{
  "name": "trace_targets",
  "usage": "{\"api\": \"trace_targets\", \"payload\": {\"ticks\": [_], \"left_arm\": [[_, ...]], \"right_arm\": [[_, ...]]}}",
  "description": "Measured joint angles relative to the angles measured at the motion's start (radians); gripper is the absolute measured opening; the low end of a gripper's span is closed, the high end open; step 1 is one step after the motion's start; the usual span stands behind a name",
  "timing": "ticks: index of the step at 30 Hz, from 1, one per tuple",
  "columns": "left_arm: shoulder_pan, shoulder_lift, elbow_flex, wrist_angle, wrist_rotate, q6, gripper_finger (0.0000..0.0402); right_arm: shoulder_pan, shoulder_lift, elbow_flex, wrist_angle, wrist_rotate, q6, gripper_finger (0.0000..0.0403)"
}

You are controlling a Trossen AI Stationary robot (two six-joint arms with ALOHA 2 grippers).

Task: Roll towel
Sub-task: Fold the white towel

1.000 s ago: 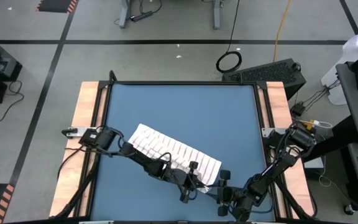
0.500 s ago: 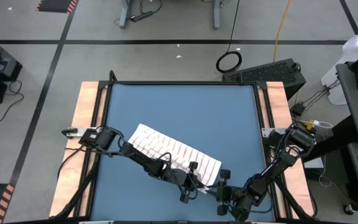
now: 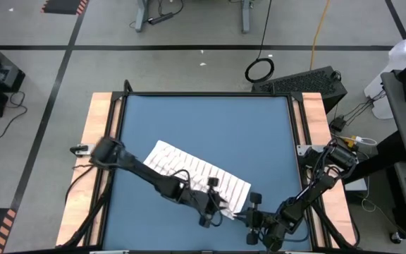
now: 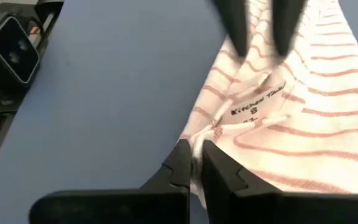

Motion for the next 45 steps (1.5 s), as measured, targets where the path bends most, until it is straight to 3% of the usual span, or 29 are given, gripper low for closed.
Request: {"api": "trace_targets", "payload": {"ticks": [7,13,18,21,28,41,45], "left_arm": [[-0.014,-0.324,0.0,-0.616,-0.251,0.011,0.0185],[0.165,-0.577,-0.013,-0.974,-0.191,-0.065,0.0212],[0.367,-0.643,-0.108,-1.143,-0.174,-0.027,0.0212],[0.472,-0.646,-0.191,-1.16,-0.099,0.044,0.0212],[0.632,-0.644,-0.396,-0.967,0.018,0.196,0.0212],[0.664,-0.644,-0.568,-0.756,0.031,0.253,0.0212],[0.66,-0.644,-0.579,-0.798,0.045,0.236,0.0212]], "right_arm": [[0.0,0.0,0.0,-0.001,0.002,-0.007,0.0009],[0.0,0.0,0.0,0.0,0.006,-0.008,0.0009],[0.0,0.0,0.0,0.0,0.002,-0.018,0.0009],[-0.001,0.0,0.0,0.0,-0.026,-0.027,0.0009],[-0.001,0.0,0.0,0.0,-0.045,-0.028,0.0009],[-0.001,-0.001,0.0,0.0,-0.045,-0.018,0.0009],[-0.001,-0.001,0.0,0.0,-0.045,-0.024,0.0009]]}}
